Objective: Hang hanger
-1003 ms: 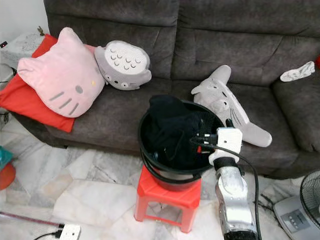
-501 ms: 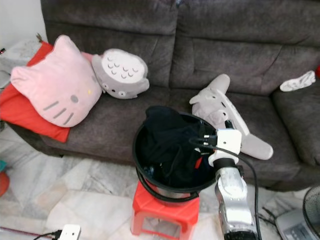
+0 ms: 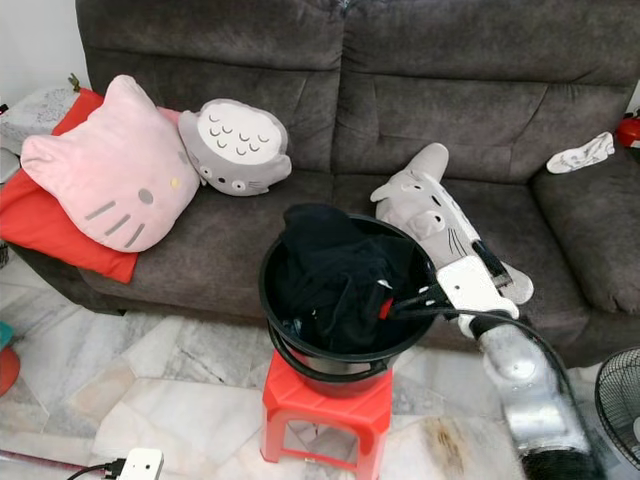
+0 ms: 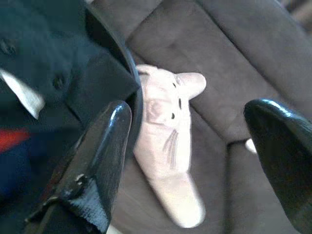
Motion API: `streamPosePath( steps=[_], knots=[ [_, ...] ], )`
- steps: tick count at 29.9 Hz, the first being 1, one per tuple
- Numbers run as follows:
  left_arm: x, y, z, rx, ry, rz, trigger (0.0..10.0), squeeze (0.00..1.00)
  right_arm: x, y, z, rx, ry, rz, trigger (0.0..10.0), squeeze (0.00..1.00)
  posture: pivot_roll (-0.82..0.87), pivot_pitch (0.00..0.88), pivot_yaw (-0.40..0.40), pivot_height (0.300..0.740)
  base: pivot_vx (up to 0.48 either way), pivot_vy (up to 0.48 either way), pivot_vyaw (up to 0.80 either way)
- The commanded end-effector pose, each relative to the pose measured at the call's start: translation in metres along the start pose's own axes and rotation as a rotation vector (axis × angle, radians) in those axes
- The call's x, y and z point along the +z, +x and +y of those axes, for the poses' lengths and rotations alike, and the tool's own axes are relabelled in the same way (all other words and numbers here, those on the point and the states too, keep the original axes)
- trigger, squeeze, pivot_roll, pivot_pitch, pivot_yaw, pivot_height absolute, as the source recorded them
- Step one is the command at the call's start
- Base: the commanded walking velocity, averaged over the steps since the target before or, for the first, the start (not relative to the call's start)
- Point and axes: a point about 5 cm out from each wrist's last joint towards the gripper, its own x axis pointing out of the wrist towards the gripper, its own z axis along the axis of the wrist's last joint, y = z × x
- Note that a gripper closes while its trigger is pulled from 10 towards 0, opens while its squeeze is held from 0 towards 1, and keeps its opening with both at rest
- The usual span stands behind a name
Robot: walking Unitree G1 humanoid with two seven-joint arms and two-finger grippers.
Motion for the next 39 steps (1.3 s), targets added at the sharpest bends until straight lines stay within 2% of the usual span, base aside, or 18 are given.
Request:
streamPosePath(
  steps=[1, 4, 6, 8, 9, 11, 17, 21, 29, 31, 39],
  knots=[
    [-0.007, -0.001, -0.001, -0.014, 0.011, 0.038, 10.0, 0.00, 0.000, 0.003, 0.007, 0.109, -0.087, 0.014, 10.0, 0.00, -0.11, 0.076, -0.002, 0.740, 0.000, 0.000, 0.00],
    [-0.007, -0.001, -0.001, -0.018, 0.013, 0.039, 10.0, 0.00, 0.003, 0.006, 0.005, 0.163, -0.148, 0.002, 10.0, 0.00, -0.10, 0.071, -0.002, 0.740, 0.000, 0.000, 0.00],
    [-0.008, -0.001, -0.001, -0.023, 0.014, 0.041, 10.0, 0.00, 0.011, 0.014, 0.002, 0.196, -0.153, -0.038, 10.0, 0.00, -0.10, 0.060, 0.002, 0.740, 0.000, 0.000, 0.00],
    [-0.008, -0.001, -0.001, -0.026, 0.015, 0.041, 10.0, 0.00, 0.010, 0.017, 0.005, 0.256, -0.182, -0.013, 10.0, 0.00, -0.10, 0.060, 0.002, 0.740, 0.000, 0.000, 0.00],
    [-0.008, -0.001, -0.001, -0.026, 0.016, 0.041, 10.0, 0.00, 0.010, 0.019, 0.009, 0.322, -0.237, -0.011, 10.0, 0.00, -0.10, 0.060, 0.002, 0.740, 0.000, 0.000, 0.00],
    [-0.008, -0.001, -0.001, -0.025, 0.015, 0.041, 10.0, 0.00, 0.009, 0.021, 0.010, 0.333, -0.283, -0.010, 10.0, 0.00, -0.09, 0.054, 0.004, 0.740, 0.000, 0.000, 0.00],
    [-0.007, -0.001, -0.001, -0.025, 0.011, 0.039, 10.0, 0.00, 0.016, 0.035, 0.005, 0.328, -0.290, -0.024, 10.0, 0.00, -0.09, 0.066, 0.011, 0.740, 0.000, 0.000, 0.00],
    [-0.007, -0.001, 0.000, -0.024, 0.010, 0.039, 10.0, 0.00, 0.018, 0.039, 0.006, 0.347, -0.331, -0.028, 10.0, 0.00, -0.09, 0.072, 0.013, 0.740, 0.000, 0.000, 0.00],
    [-0.005, -0.001, 0.000, -0.019, 0.007, 0.036, 10.0, 0.00, 0.021, 0.045, 0.008, 0.359, -0.319, -0.062, 10.0, 0.00, -0.08, 0.080, 0.017, 0.740, 0.000, 0.000, 0.00],
    [-0.005, -0.001, 0.000, -0.018, 0.008, 0.036, 10.0, 0.00, 0.024, 0.045, 0.012, 0.380, -0.332, -0.107, 10.0, 0.00, -0.08, 0.080, 0.019, 0.740, 0.000, 0.000, 0.00],
    [-0.004, -0.001, 0.000, -0.017, 0.009, 0.034, 10.0, 0.00, 0.020, 0.052, 0.015, 0.371, -0.341, -0.060, 10.0, 0.00, -0.08, 0.082, 0.022, 0.740, 0.000, 0.000, 0.00]
  ],
)
